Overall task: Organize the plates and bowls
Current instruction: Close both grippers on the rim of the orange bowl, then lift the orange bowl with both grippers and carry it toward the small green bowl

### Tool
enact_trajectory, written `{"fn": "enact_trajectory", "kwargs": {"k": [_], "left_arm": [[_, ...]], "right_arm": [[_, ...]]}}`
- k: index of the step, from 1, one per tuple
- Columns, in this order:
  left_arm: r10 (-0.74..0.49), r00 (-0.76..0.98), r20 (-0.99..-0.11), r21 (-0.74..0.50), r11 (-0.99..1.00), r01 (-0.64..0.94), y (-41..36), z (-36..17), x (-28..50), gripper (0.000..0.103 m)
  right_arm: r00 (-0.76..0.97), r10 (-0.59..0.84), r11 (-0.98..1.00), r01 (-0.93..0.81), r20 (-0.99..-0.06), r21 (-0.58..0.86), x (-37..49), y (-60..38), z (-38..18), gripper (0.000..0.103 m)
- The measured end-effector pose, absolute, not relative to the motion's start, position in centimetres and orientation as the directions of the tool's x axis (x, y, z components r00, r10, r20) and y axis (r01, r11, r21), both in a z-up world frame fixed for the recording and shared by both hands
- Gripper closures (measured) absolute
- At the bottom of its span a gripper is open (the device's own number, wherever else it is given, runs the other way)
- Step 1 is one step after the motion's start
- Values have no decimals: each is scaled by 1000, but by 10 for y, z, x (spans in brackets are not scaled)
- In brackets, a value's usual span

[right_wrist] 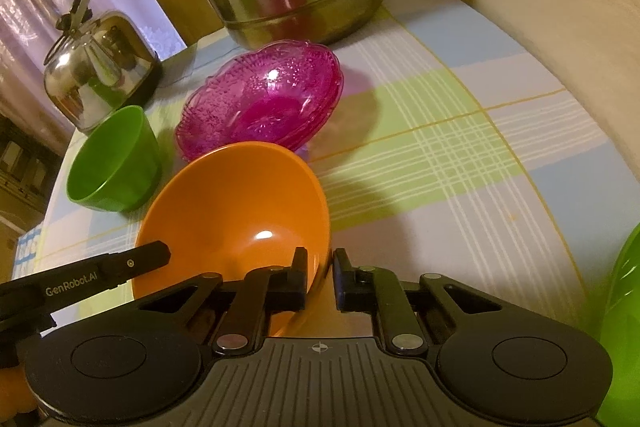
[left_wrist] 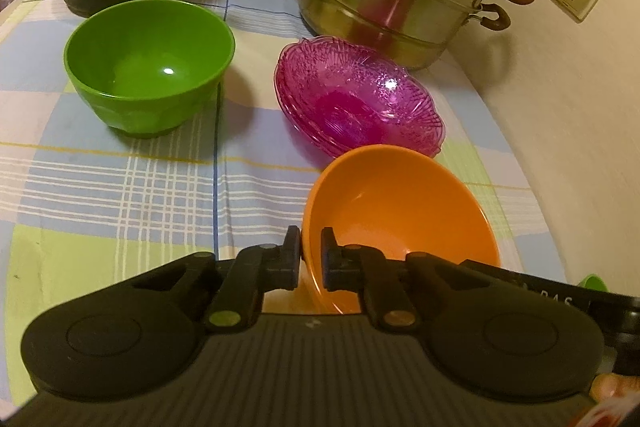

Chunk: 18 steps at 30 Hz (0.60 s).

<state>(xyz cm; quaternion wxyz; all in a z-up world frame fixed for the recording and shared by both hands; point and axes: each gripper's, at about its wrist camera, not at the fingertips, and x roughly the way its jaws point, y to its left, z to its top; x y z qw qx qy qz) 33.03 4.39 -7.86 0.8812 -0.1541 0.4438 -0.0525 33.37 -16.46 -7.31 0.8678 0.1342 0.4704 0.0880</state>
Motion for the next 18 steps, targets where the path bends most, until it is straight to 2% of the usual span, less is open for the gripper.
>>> {"fn": "enact_trajectory", "kwargs": {"k": [18], "left_arm": [[-228, 606, -762, -321, 946, -47, 46, -60, 287, 94]], "right_arm": [[545, 281, 950, -41, -790, 310, 296, -165, -55, 91]]}}
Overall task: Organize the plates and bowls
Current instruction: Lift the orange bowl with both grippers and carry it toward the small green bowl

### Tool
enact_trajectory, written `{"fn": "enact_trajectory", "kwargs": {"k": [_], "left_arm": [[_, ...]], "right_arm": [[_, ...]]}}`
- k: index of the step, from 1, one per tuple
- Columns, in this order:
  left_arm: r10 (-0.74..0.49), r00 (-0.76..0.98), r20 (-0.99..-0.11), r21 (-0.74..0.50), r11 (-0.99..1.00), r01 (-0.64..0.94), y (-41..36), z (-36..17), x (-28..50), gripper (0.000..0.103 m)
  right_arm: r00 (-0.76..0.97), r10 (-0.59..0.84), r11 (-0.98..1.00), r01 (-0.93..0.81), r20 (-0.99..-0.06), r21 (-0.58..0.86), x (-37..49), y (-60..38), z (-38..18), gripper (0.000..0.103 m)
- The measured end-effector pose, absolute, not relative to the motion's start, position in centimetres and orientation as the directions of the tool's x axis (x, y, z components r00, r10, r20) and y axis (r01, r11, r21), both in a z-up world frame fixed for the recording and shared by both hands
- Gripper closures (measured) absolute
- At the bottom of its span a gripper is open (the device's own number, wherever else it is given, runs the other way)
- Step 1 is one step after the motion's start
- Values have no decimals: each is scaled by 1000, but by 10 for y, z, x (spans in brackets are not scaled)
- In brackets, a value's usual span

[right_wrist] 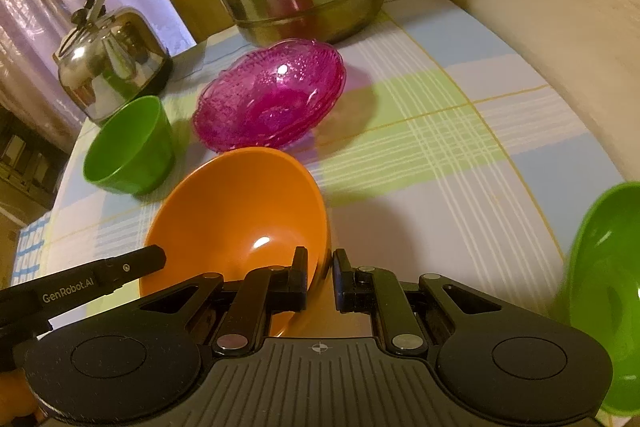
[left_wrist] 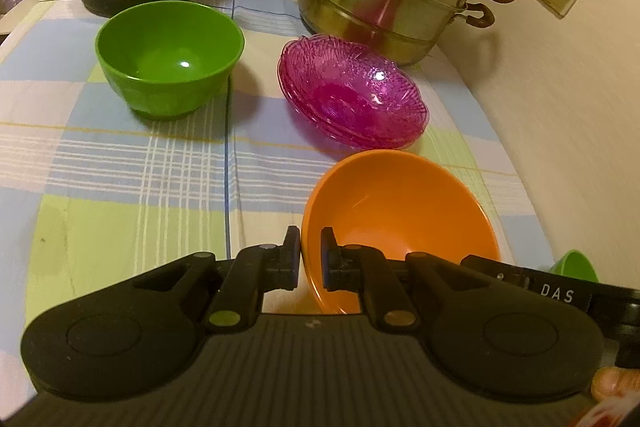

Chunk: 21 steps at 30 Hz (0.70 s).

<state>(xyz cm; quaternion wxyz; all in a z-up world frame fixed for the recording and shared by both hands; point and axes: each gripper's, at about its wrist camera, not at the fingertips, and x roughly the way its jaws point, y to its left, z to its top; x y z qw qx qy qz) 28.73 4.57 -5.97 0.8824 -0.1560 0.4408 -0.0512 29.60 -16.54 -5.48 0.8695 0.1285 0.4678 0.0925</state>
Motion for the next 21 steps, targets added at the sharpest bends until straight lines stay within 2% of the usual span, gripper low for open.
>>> {"fn": "enact_trajectory", "kwargs": {"k": [11, 21], "left_arm": [[-222, 649, -727, -334, 941, -52, 62, -25, 275, 94], [-172, 692, -701, -321, 943, -90, 105, 12, 292, 94]], "right_arm": [[573, 311, 941, -77, -759, 329, 285, -154, -25, 91], [590, 368, 926, -167, -719, 337, 311, -108, 11, 91]]}}
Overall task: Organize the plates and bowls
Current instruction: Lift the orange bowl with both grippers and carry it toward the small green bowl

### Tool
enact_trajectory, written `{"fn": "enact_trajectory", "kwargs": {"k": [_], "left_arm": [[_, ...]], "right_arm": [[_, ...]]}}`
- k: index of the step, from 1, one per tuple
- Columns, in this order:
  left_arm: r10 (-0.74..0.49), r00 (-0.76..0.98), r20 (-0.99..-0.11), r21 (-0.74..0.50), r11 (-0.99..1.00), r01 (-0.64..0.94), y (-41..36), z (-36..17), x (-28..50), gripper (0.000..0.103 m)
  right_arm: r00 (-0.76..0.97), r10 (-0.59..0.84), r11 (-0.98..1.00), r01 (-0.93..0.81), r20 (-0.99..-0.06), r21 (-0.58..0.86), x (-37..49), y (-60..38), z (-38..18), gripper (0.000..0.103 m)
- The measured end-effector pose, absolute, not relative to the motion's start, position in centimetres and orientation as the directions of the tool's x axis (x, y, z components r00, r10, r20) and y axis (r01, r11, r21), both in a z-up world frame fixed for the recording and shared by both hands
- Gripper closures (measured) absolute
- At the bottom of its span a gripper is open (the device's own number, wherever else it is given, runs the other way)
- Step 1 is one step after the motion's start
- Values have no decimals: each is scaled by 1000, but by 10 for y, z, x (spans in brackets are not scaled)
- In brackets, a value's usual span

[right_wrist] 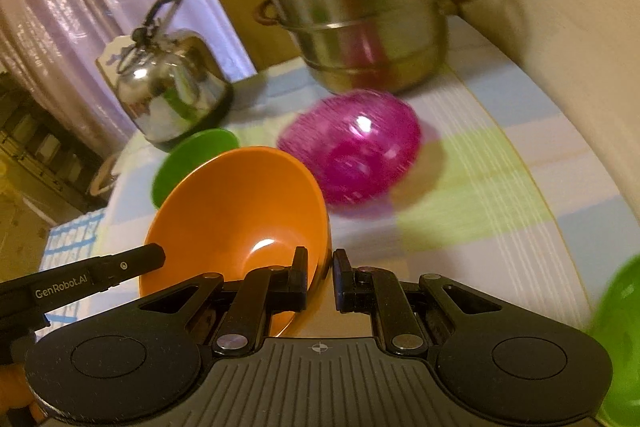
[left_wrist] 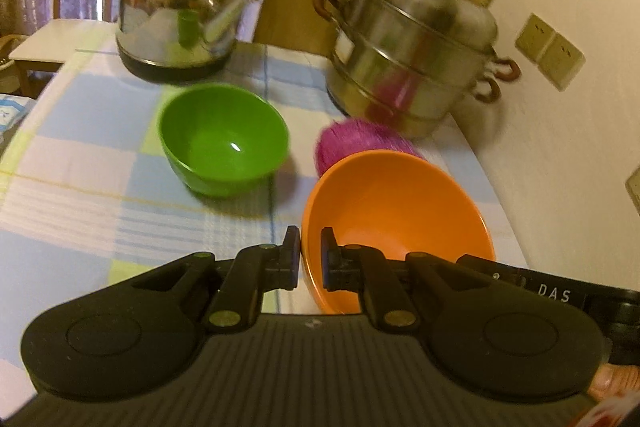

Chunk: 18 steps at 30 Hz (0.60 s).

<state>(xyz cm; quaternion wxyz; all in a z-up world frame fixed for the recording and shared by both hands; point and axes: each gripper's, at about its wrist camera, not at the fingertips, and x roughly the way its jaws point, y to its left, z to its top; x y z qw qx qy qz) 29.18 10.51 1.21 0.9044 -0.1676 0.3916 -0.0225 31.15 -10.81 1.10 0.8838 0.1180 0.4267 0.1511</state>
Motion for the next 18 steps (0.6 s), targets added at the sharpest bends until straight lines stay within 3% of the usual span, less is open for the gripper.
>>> {"fn": "enact_trajectory", "kwargs": {"k": [18], "left_arm": [[-104, 701, -706, -345, 914, -213, 203, 14, 375, 94]], "right_arm": [[538, 434, 901, -267, -723, 343, 422, -13, 10, 91]]}}
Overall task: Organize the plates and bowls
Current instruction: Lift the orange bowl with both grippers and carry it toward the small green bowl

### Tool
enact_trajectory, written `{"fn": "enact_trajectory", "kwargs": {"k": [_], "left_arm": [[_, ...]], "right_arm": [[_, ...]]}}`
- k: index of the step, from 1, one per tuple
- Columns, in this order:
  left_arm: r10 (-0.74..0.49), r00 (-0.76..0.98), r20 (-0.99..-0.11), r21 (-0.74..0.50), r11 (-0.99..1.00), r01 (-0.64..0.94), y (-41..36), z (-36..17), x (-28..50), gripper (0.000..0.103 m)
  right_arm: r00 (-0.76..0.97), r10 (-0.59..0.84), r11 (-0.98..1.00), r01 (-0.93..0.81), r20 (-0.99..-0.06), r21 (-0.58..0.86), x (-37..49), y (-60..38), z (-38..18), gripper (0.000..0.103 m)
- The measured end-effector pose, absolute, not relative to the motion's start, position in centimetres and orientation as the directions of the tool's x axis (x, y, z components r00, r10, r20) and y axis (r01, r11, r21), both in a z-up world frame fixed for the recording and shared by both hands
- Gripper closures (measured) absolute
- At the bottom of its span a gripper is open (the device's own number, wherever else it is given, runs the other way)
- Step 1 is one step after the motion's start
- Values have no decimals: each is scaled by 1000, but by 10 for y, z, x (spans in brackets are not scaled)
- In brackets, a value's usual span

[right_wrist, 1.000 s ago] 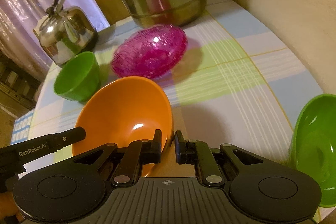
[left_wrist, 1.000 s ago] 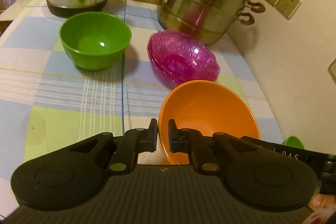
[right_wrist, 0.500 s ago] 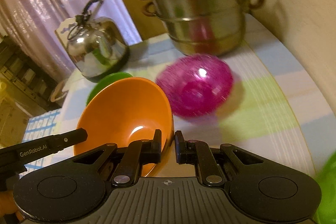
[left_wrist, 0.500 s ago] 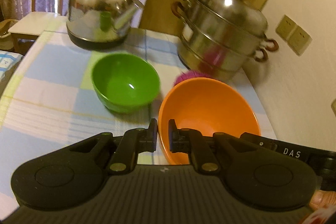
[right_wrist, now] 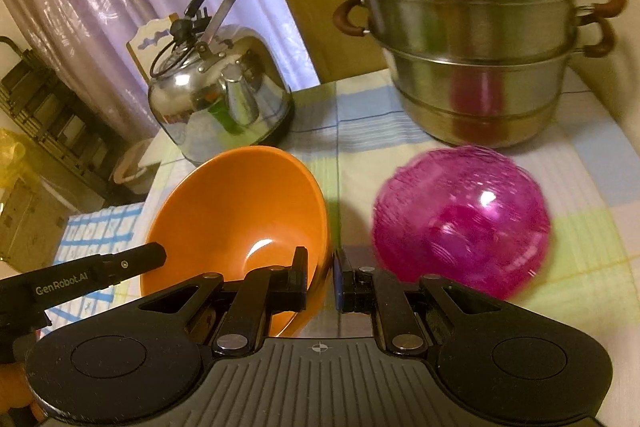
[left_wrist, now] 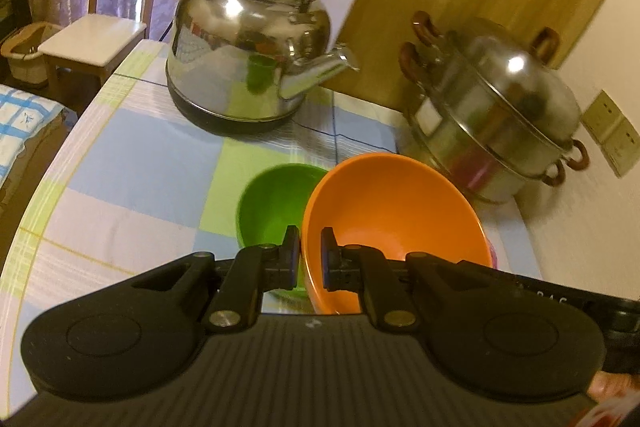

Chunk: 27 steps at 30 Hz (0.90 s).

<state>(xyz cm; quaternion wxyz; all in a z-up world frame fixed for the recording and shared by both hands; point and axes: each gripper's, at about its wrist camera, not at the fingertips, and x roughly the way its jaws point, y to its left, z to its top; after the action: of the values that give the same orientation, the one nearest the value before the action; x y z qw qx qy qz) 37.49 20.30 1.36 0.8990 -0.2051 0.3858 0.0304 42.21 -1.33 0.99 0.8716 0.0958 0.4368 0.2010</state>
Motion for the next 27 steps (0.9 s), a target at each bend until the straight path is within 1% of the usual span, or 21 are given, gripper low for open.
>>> {"fn": "enact_trajectory", "kwargs": {"k": [13, 18, 27], "left_arm": [[-55, 671, -739, -300, 919, -255, 232, -13, 414, 94], [-56, 665, -744, -293, 923, -250, 235, -21, 419, 94], [-63, 655, -753, -293, 923, -248, 237, -32, 423, 94]], "right_arm": [[482, 453, 890, -297, -750, 346, 476, 21, -23, 91], [468, 446, 892, -296, -763, 340, 482, 26, -36, 91], [480, 418, 903, -313, -771, 294, 481, 32, -44, 91]]}}
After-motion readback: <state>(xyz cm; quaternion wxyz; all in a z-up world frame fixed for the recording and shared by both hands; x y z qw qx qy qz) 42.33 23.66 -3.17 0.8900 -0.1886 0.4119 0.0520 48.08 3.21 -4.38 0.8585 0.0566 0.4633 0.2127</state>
